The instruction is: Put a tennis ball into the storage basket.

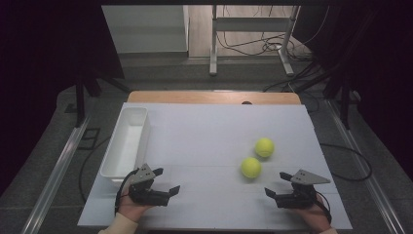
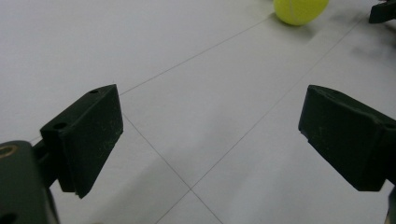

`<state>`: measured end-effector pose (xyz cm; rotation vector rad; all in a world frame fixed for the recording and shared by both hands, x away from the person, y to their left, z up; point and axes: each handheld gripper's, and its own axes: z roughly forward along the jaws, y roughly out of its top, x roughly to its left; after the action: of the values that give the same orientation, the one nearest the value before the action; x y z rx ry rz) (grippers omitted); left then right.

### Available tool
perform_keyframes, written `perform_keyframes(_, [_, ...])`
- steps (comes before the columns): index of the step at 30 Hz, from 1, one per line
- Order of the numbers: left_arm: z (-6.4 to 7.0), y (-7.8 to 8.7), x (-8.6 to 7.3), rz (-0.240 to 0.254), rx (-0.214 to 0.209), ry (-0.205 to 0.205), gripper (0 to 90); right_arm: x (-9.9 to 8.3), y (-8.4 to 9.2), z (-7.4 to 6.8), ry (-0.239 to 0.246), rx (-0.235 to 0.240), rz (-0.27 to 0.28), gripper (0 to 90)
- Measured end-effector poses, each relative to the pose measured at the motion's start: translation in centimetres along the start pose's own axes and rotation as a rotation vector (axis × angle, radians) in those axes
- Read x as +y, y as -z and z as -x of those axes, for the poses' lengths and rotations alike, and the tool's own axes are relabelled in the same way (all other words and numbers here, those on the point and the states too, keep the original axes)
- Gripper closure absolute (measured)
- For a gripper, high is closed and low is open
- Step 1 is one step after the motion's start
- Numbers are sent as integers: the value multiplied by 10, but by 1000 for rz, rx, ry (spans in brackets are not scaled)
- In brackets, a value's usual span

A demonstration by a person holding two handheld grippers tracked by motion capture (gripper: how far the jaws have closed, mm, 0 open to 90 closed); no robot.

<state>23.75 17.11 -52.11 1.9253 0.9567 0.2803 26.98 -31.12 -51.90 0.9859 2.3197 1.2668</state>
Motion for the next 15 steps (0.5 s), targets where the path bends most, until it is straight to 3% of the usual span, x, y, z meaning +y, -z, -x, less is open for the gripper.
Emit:
perform_keyframes(10, [7, -1, 6, -4, 1, -16, 74, 0, 1, -4, 8, -2, -3, 141])
perform_keyframes(15, [11, -5, 13, -13, 23, -17, 73, 1, 0, -6, 14, 1, -6, 141])
